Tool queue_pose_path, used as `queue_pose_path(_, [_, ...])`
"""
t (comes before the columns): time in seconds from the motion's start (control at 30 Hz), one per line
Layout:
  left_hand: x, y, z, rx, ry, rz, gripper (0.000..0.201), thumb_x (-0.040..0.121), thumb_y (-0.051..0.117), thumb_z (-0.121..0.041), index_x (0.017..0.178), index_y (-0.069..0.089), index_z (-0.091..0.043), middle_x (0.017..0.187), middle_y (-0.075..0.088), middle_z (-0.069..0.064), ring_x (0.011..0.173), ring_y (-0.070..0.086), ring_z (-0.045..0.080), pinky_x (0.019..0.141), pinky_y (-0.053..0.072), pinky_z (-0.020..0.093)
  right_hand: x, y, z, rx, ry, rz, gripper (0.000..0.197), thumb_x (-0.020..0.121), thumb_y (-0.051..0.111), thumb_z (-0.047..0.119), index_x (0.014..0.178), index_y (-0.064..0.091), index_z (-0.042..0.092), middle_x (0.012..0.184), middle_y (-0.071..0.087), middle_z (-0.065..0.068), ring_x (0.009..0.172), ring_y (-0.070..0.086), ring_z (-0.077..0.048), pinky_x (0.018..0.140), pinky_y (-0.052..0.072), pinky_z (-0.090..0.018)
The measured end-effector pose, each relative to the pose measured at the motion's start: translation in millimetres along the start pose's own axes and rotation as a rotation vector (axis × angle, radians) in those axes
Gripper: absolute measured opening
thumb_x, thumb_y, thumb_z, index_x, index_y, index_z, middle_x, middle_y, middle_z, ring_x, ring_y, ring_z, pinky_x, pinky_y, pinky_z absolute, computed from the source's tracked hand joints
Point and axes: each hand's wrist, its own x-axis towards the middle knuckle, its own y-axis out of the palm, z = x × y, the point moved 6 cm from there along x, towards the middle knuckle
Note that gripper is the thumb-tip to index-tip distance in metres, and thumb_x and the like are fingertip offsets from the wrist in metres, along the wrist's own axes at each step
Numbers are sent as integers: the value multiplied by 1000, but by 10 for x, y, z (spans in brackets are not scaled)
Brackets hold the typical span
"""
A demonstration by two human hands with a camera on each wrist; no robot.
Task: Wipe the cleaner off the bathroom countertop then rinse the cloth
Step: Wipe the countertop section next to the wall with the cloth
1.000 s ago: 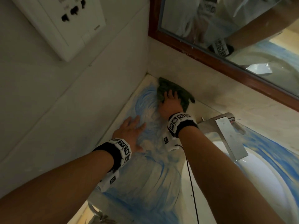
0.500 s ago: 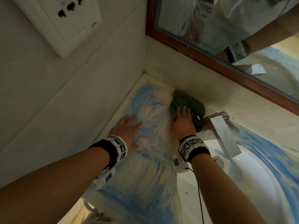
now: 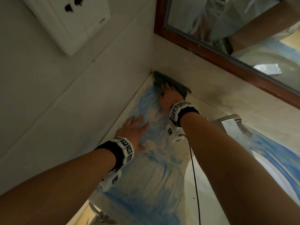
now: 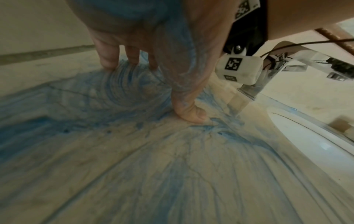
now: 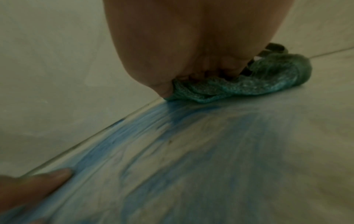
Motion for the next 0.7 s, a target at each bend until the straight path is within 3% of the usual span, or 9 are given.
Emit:
queue_pose_path(0.2, [-11,6,6,2,5,-9,110,75,65,-69,151,-9,-44,158,-26,-9,147,-14,25,118,19,47,-150,-33,18,-26,-26,-29,58,105,27,36,156,10,12,163,4,-7,149,8,-28,120,7,-38])
queue_pose_path(0.33, [-15,11,0,-2,10,-24,109,75,66,-67,151,-8,-44,159,-26,-8,148,-14,24,119,18,45,-562,129,-141,18,-24,-11,59,105,31,36,155,13,12,163,3,-7,150,4,-27,120,8,-41])
queue_pose_path(0.5, [-4,10,3,-25,13,-16,109,75,67,-66,151,-7,-43,158,-26,-8,147,-15,24,120,17,46,-1040,365,-334,56,-16,21,61,102,39,30,155,14,14,163,1,-5,150,-2,-23,120,1,-38])
queue_pose_path(0.7, [2,11,-11,-13,14,-22,109,75,68,-64,152,-6,-43,159,-25,-8,147,-14,25,118,20,48,-760,226,-206,11,-34,41,59,104,35,31,155,13,11,163,1,-7,150,-1,-26,120,3,-40])
